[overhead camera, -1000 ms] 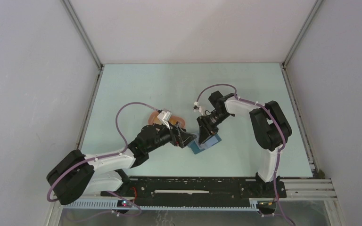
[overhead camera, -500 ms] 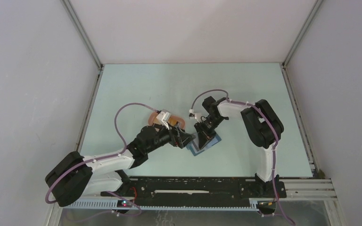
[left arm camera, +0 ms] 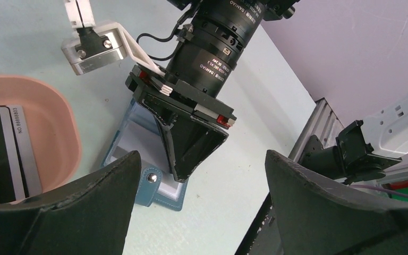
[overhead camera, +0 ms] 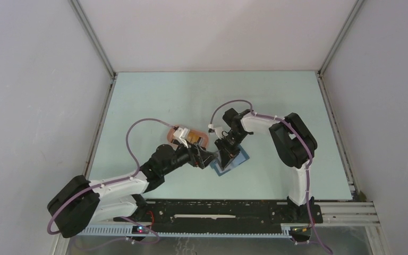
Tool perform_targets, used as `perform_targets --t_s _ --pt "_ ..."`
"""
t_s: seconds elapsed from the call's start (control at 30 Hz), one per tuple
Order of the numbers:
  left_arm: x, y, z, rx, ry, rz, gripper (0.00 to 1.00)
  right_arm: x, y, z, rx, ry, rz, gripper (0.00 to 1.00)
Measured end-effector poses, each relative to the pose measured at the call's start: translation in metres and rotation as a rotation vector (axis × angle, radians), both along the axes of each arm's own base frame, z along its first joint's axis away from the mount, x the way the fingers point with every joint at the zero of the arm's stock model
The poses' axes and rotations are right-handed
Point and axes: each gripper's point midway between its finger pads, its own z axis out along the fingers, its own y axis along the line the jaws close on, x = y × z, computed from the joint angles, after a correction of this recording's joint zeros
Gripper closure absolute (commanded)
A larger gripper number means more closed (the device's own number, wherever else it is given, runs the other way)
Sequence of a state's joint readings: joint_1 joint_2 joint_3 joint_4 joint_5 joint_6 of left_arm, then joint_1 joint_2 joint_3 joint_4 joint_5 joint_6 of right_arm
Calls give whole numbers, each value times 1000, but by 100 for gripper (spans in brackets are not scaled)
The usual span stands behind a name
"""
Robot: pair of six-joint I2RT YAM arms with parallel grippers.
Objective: Put the credit cards into the card holder
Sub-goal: Turn over the card slot in the card holder.
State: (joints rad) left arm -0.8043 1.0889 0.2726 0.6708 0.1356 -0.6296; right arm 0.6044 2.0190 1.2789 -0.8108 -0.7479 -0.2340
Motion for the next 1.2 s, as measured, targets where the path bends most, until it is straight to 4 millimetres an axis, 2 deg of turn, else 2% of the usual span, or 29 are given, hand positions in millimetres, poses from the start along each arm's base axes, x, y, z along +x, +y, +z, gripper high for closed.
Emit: perform_targets --t_s 0.2,0.37,0.53,0.67,0.8,0.87,0.93,1.03,1.2 --pt "1 6 6 0 -8 29 9 9 -1 16 41 -77 36 61" --pt "3 14 12 3 -23 64 10 21 -6 36 80 -139 24 59" --pt "4 17 13 4 -23 79 14 31 -14 37 79 -147 -8 58" --pt "4 19 5 29 -6 90 15 34 -17 37 75 -148 -19 56" --pt "10 34 -18 133 28 145 19 36 -19 37 76 -152 -23 55" --pt "16 46 -30 217 52 191 22 37 -20 39 79 -157 -25 55" --pt "26 60 -34 298 64 244 24 40 -23 44 85 -169 -35 55" --pt "45 77 -25 385 61 322 25 48 -29 54 100 -198 -58 55" --pt "70 91 -15 521 63 383 26 57 -37 71 129 -250 -89 55"
